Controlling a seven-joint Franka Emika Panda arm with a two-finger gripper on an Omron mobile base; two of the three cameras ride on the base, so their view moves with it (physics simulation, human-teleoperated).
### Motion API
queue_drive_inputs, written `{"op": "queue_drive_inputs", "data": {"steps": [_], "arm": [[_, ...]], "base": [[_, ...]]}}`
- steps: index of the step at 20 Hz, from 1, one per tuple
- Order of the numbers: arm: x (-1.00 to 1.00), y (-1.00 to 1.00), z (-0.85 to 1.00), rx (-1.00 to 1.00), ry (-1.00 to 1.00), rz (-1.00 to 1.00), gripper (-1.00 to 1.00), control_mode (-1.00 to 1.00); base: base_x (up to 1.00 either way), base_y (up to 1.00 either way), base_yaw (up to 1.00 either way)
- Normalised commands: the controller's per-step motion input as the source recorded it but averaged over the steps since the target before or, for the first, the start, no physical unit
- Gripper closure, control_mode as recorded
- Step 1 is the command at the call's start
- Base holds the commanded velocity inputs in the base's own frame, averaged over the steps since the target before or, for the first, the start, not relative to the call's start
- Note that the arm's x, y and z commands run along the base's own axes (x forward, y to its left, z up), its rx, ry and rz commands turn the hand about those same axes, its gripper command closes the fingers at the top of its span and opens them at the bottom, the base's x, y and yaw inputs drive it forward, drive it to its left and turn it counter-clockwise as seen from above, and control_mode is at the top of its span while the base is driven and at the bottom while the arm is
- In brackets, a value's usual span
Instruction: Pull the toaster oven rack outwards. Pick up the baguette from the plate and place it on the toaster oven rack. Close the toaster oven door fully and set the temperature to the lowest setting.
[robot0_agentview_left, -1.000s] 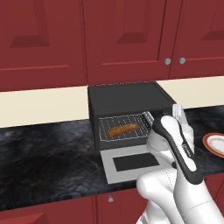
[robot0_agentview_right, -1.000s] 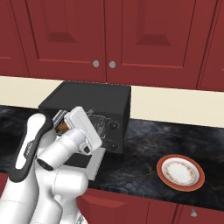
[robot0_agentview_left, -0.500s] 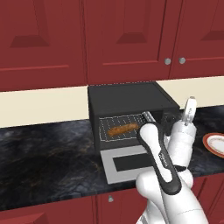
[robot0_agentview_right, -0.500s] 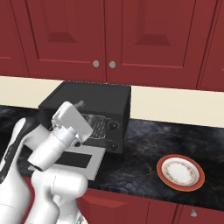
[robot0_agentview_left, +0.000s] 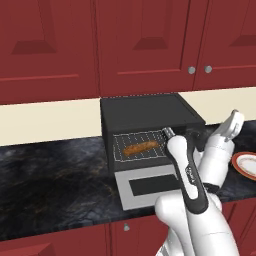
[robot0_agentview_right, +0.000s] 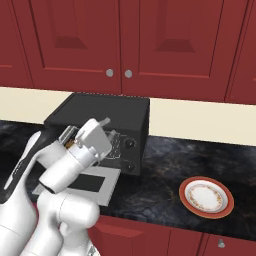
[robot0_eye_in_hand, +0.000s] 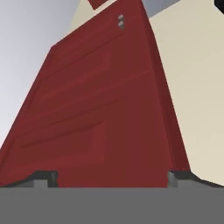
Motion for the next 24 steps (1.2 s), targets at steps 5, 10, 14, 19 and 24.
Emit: {"op": "queue_drive_inputs", "data": {"steps": [5,10,14,19,24], "arm": [[-0.54,-0.53,0.23,0.02,0.19,0.09,-1.00,-1.00],[-0.65,-0.54,0.05,-0.07,0.32,0.12,-1.00,-1.00],[-0.54,-0.49,-0.11,-0.26,0.52,0.12,-1.00,-1.00],[-0.41,-0.46,-0.15,-0.40,0.62,0.15,-1.00,-1.00],[-0.63,-0.43,-0.03,-0.35,0.60,0.22,-1.00,-1.00]], "base": [[0.00,0.00,0.00],[0.00,0.00,0.00],[0.00,0.00,0.00],[0.00,0.00,0.00],[0.00,0.00,0.00]]}}
